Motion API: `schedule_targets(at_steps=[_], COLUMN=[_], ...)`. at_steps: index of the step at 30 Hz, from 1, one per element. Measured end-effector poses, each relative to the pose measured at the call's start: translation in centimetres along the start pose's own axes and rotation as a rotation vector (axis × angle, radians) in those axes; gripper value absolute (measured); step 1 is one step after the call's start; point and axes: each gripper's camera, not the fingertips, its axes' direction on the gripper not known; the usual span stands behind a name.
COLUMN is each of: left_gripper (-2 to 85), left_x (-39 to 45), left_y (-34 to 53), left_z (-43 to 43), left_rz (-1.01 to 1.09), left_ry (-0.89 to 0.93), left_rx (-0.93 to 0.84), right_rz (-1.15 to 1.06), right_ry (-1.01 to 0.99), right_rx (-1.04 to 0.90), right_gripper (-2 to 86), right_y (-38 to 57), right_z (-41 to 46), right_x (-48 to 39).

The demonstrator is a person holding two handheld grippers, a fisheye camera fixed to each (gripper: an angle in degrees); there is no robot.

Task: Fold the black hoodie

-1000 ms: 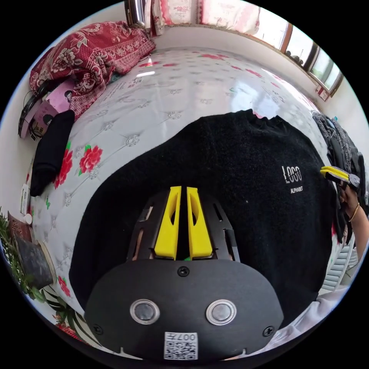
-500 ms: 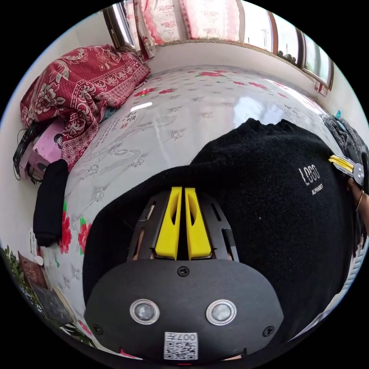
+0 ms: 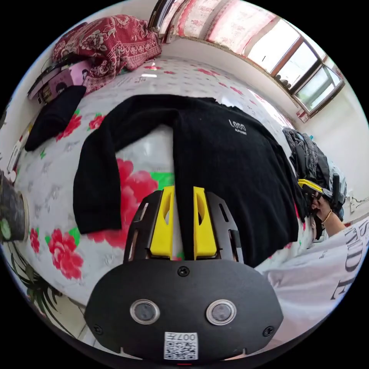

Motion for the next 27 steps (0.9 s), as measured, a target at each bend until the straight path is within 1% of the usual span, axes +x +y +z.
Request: schedule_targets(at_steps=[1, 4, 7, 8, 9, 10, 12, 13, 17, 18, 20, 22, 23, 25, 27], left_gripper=[8.3, 9.2, 7.5, 6.4, 4.3, 2.1, 0.4, 0.1, 0.5, 1.2, 3.6, 7.7, 8.5, 11.1, 12.0], left_x=[0.3, 1.4, 2.4, 2.7, 3.5, 4.2, 4.3, 3.9, 1.8, 0.9, -0.8, -3.0, -3.4, -5.1, -6.0], left_y=[2.9, 7.1, 7.4, 7.1, 6.6, 6.3, 6.2, 6.7, 10.0, 11.1, 12.1, 11.7, 11.2, 8.2, 5.5], left_z=[-0.3, 0.7, 2.5, 2.6, 2.8, 2.8, 2.4, 1.5, -1.0, -2.0, -3.8, -5.9, -6.2, -6.5, -6.2], left_rz=[-0.025, -0.057, -0.061, -0.044, 0.043, 0.126, 0.183, 0.195, 0.109, 0.054, -0.048, -0.138, -0.144, -0.139, -0.120], left_ry=[0.002, 0.011, -0.064, -0.104, -0.150, -0.183, -0.190, -0.183, -0.096, -0.062, -0.052, -0.069, -0.079, -0.161, -0.246], left_rx=[-0.033, -0.113, -0.128, -0.122, -0.131, -0.155, -0.212, -0.218, -0.162, -0.121, -0.036, 0.062, 0.076, 0.095, 0.100], right_rz=[0.021, 0.065, 0.100, 0.099, 0.100, 0.066, 0.036, 0.009, 0.032, 0.056, 0.078, 0.057, 0.039, -0.081, -0.143], right_ry=[0.017, 0.040, -0.021, -0.033, -0.004, 0.015, 0.015, 0.026, -0.027, -0.005, 0.064, 0.153, 0.169, 0.201, 0.215], right_rx=[-0.041, -0.113, -0.175, -0.195, -0.241, -0.218, -0.258, -0.240, -0.209, -0.191, -0.096, 0.069, 0.085, 0.050, 0.006], right_gripper=[6.2, 5.7, 4.2, 3.7, 2.7, 1.8, 1.0, 0.9, 0.9, 1.2, 1.8, 2.4, 2.6, 3.0, 3.3], right_y=[2.9, 7.4, 8.1, 8.0, 7.8, 7.7, 7.7, 8.3, 11.4, 12.3, 13.2, 13.2, 12.9, 10.7, 8.8], right_z=[-0.2, 0.3, 2.2, 2.7, 3.7, 3.3, 2.8, 1.8, -0.3, -0.8, -2.7, -5.5, -5.8, -5.3, -3.7], right_x=[-0.7, -2.0, -2.3, -2.4, -2.5, -2.8, -3.0, -3.3, -4.1, -4.3, -4.9, -6.1, -6.5, -8.5, -10.1])
